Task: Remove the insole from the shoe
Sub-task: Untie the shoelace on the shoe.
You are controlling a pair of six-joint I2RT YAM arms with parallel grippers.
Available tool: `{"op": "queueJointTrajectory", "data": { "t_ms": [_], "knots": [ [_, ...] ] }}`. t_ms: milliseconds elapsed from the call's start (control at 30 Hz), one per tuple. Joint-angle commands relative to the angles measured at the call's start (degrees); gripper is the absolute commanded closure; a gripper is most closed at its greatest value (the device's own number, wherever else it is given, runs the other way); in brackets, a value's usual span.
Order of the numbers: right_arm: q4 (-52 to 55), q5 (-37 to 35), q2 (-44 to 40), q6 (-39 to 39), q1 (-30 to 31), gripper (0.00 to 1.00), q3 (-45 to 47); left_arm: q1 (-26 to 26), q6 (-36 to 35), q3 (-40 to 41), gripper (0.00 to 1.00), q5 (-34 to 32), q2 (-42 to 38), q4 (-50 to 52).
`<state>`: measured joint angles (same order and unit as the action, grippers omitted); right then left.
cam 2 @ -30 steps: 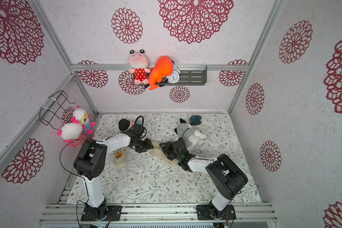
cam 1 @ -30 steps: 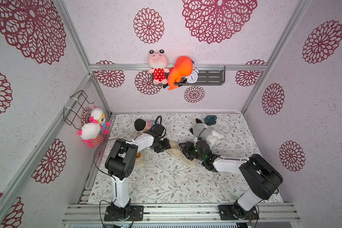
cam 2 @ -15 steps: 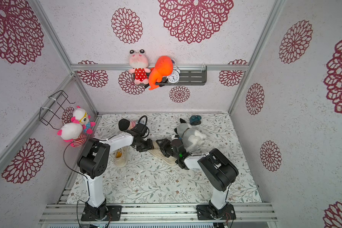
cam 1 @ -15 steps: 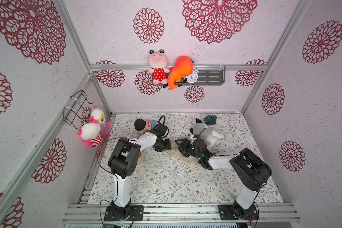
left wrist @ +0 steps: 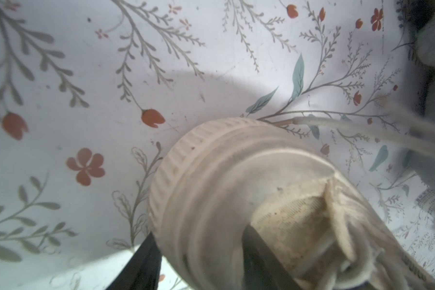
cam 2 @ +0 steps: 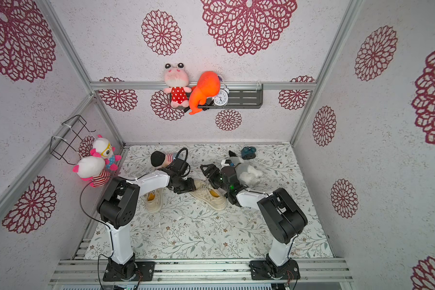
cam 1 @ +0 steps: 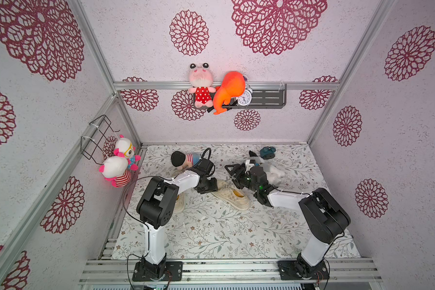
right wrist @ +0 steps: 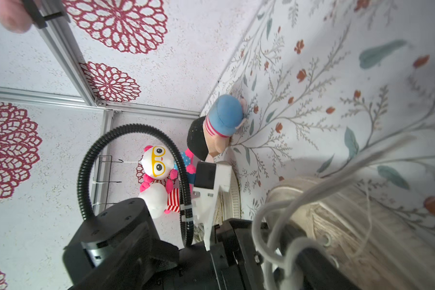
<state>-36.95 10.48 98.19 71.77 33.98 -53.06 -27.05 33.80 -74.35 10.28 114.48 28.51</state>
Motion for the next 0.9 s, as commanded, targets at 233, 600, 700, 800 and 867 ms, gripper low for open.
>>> {"op": "queueJointTrajectory", "data": {
  "t_ms": [233,600,700,800,867],
  "knots": [
    [3.6,-5.6,-1.7,-16.1,-3.8,0.11,-8.2,-4.8,-5.7,8.2,0.48,0.2,5.0,6.4],
    [12.2,-5.9,3.2,-25.8,-6.3,0.09,-20.7,-4.8,-6.0,9.7,0.48,-0.3,4.2,6.2],
    [20.5,-5.1,2.0,-26.3,-6.4,0.1,-22.7,-4.8,-6.0,9.6,0.48,-0.5,3.8,6.0],
    [37.9,-3.2,0.2,-26.4,-5.8,0.2,-26.3,-4.8,-5.8,8.8,0.48,-0.6,3.6,5.8],
    [50.2,-4.2,-0.8,-29.1,-4.6,0.3,-27.8,-4.8,-5.5,8.4,0.49,-0.5,3.2,5.4]
  ]
}}
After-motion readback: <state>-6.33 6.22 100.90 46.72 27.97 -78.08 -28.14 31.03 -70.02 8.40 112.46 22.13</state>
